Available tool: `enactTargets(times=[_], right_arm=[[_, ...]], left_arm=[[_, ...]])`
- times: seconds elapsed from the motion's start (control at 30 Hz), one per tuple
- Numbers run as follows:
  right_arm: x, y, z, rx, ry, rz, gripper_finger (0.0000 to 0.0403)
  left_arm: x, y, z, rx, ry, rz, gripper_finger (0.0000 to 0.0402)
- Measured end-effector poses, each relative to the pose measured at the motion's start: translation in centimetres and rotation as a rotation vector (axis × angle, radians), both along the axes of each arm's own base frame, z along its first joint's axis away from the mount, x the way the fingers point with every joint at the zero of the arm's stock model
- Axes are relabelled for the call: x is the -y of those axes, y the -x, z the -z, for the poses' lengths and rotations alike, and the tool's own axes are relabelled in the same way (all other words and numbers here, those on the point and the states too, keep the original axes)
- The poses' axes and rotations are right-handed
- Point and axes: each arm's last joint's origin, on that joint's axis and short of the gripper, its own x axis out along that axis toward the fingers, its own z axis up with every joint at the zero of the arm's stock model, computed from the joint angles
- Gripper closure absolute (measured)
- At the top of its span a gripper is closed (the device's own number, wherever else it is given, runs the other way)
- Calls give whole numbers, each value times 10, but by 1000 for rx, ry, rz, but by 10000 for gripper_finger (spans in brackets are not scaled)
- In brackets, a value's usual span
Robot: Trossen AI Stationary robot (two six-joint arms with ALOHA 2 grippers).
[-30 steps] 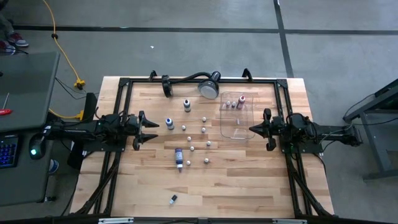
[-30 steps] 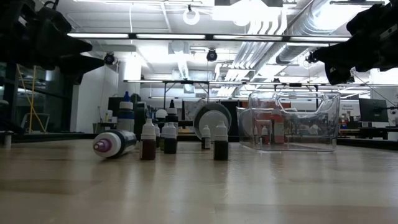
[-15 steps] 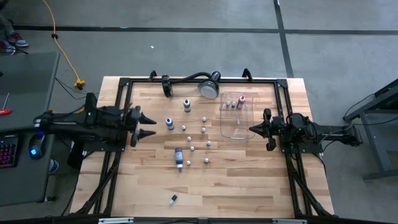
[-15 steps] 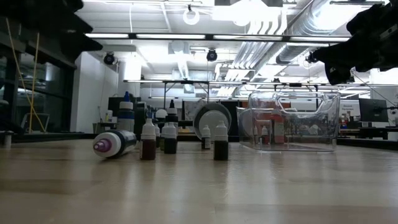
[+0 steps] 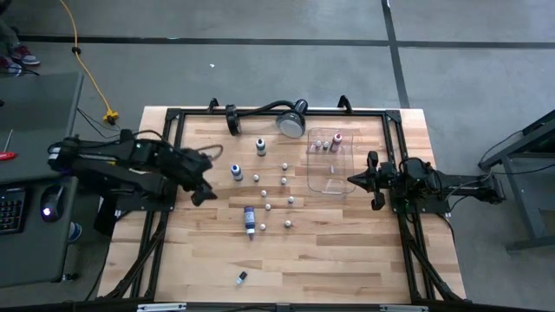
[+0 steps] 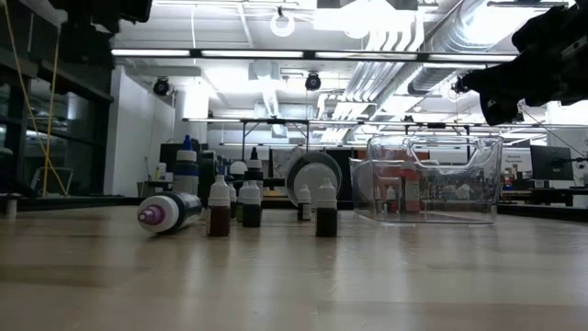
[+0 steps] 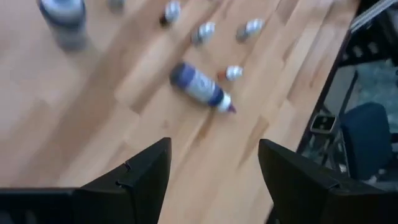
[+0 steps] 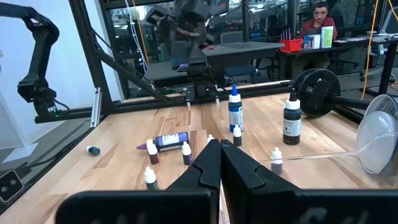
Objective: Pick & Place food coloring
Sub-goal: Put the small blue food coloring bottle into the transparent bin
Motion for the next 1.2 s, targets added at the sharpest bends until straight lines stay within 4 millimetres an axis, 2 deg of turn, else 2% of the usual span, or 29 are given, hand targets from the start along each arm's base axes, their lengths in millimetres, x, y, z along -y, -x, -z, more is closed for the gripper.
enactTargets(times=[0.2,0.47,0.67,0.8,1.03,1.2], right_arm=[[0,0,0,0,0,0,402],[0,0,0,0,0,0,402],[0,0,0,0,0,0,402],[0,0,0,0,0,0,402],[0,0,0,0,0,0,402],[0,0,0,0,0,0,402]], left_arm=[[29,-19,10,-135,114,-131,163],[72,-58,19,-309,193,-268,163],[99,-92,15,-334,206,-316,163],[121,-109,19,-367,201,-315,163],[159,-113,40,-469,165,-319,163],[193,-113,62,-449,140,-339,163]])
